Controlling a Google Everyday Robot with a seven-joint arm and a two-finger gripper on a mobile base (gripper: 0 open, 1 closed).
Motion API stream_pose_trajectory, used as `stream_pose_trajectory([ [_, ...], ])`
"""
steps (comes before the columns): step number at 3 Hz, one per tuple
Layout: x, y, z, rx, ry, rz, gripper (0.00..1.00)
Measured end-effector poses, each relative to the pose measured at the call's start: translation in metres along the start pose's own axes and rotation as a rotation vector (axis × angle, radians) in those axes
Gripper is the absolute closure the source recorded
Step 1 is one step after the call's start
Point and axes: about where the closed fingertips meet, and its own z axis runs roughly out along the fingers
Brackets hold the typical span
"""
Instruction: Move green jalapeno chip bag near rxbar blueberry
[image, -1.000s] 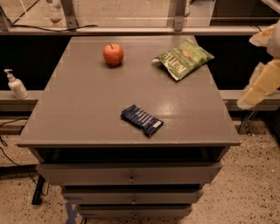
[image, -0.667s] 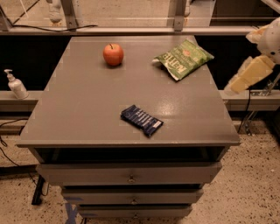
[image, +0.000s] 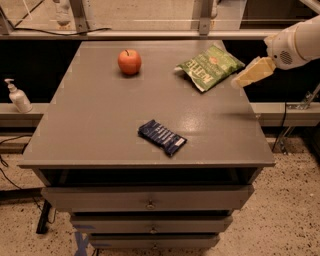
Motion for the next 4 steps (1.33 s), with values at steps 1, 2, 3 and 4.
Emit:
stream_pose_trajectory([
  [1, -0.005, -0.03, 0.048, -0.006, -0.085, 0.104, 0.0],
  [2, -0.009, -0.049, 0.093, -0.036, -0.158, 0.212, 0.0],
  [3, -0.012, -0.057, 0.129, -0.073, -0.206, 0.296, 0.19],
  [4, -0.01, -0.056, 0.144, -0.092, -0.219, 0.334, 0.41],
])
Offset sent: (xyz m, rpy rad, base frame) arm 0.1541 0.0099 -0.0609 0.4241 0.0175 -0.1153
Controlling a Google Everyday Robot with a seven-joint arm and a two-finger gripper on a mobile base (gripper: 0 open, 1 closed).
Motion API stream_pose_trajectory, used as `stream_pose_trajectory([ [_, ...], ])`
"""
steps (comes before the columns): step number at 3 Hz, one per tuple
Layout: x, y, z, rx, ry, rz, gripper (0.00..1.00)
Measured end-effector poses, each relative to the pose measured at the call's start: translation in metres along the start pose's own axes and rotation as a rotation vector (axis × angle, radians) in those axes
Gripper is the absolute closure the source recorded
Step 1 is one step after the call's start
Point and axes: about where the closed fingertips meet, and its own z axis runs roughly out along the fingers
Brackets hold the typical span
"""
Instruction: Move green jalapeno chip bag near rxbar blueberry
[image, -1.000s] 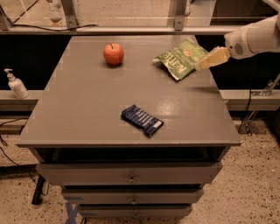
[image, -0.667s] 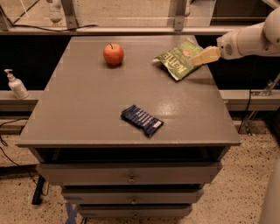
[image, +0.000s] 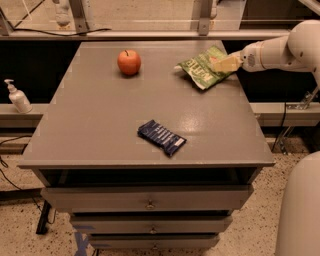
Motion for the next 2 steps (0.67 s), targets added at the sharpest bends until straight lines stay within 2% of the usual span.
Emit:
stream_pose_trajectory([
  [1, 0.011, 0.0, -0.006, 0.001, -0.005, 0.026, 0.64],
  [2, 0.003, 0.013, -0.037, 0.001, -0.035, 0.003, 0.89],
])
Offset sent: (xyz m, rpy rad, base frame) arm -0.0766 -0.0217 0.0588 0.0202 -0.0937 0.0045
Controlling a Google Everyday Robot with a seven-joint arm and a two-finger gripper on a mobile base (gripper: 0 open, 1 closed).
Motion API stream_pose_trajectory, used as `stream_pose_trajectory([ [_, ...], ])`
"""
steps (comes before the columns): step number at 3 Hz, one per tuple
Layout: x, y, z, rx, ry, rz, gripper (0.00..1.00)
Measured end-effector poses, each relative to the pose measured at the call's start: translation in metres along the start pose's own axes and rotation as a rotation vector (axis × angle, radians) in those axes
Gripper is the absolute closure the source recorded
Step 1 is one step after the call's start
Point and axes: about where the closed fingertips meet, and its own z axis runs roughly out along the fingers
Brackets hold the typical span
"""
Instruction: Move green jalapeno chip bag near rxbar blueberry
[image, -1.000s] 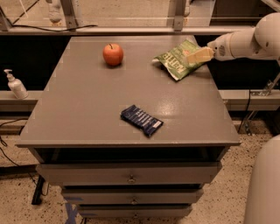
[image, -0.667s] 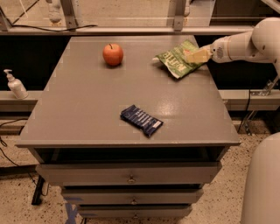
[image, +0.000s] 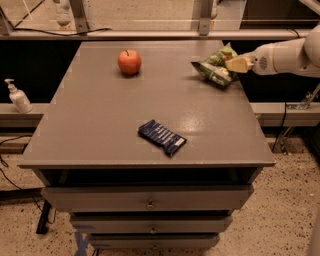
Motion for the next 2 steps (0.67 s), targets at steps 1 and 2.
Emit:
stream_pose_trajectory([
  [1, -0.019, 0.038, -0.038, -0.05, -0.009, -0.049, 1.0],
  [2, -0.032, 0.096, -0.069, -0.155, 0.02, -0.116, 1.0],
])
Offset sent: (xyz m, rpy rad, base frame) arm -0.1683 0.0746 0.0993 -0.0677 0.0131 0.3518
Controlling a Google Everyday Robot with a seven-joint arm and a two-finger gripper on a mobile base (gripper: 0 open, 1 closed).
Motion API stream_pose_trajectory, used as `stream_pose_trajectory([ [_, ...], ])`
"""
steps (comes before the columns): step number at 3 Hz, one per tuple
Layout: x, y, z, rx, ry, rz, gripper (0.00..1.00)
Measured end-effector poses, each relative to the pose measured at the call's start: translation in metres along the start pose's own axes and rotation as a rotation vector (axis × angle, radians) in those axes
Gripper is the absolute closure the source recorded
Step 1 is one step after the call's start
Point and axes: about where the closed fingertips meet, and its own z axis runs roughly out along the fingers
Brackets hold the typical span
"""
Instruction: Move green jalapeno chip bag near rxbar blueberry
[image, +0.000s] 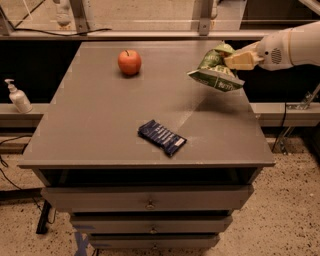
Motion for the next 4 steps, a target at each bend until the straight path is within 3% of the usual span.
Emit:
stream_pose_trajectory([
  [1, -0.002, 0.06, -0.016, -0.134, 0.05, -0.081, 1.0],
  [2, 0.015, 0.109, -0.024, -0.253, 0.107, -0.188, 1.0],
  [4, 0.061, 0.152, -0.031, -0.407, 0.162, -0.346, 1.0],
])
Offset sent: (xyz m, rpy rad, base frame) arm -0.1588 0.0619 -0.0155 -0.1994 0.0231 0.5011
